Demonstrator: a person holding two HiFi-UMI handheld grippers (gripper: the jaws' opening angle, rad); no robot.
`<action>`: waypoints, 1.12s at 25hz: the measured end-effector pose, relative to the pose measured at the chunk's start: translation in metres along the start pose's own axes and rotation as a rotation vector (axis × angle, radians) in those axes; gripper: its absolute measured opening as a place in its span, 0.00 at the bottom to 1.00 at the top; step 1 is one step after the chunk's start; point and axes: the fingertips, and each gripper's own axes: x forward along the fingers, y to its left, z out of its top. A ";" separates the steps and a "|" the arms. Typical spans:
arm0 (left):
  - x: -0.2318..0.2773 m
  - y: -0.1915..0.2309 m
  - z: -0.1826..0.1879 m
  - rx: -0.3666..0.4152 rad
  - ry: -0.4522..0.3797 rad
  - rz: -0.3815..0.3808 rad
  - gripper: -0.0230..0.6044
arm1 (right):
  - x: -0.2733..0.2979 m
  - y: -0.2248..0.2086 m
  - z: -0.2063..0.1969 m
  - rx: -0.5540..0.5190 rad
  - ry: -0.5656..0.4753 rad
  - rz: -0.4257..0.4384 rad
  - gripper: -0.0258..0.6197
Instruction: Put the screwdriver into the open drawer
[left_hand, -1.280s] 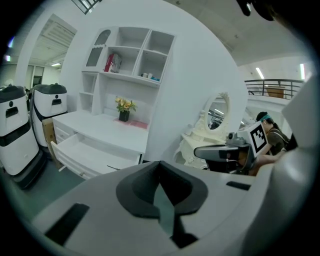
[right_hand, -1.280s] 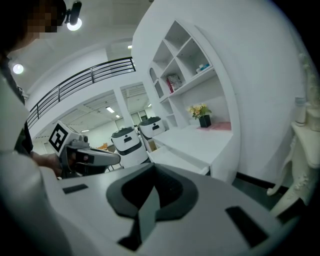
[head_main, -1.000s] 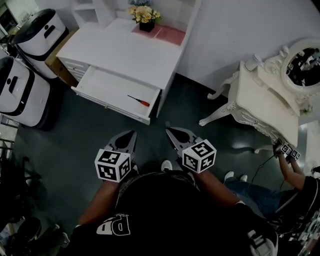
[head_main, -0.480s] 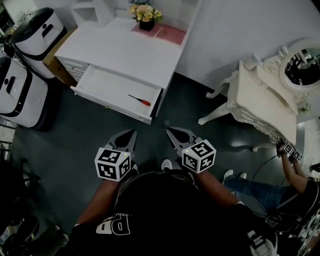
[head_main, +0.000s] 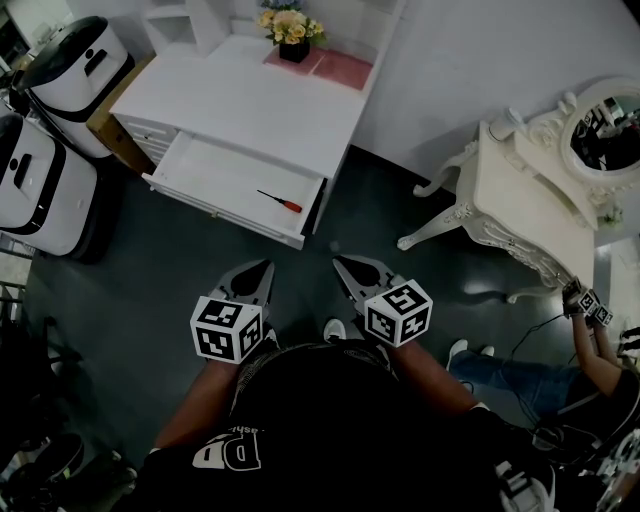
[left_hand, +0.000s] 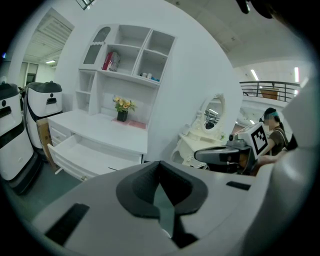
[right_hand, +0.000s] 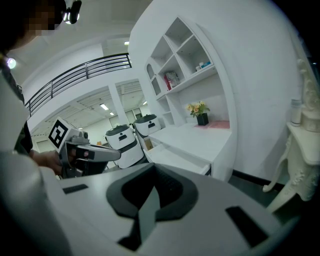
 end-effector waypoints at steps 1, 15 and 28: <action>0.000 0.000 0.000 0.000 0.001 0.001 0.06 | 0.000 0.000 0.000 -0.001 0.001 0.001 0.05; -0.001 -0.002 0.003 0.002 -0.001 0.006 0.06 | 0.000 0.002 0.002 -0.015 0.007 0.016 0.05; -0.003 -0.004 0.000 0.003 -0.006 0.009 0.06 | -0.003 0.004 -0.002 -0.015 0.006 0.015 0.05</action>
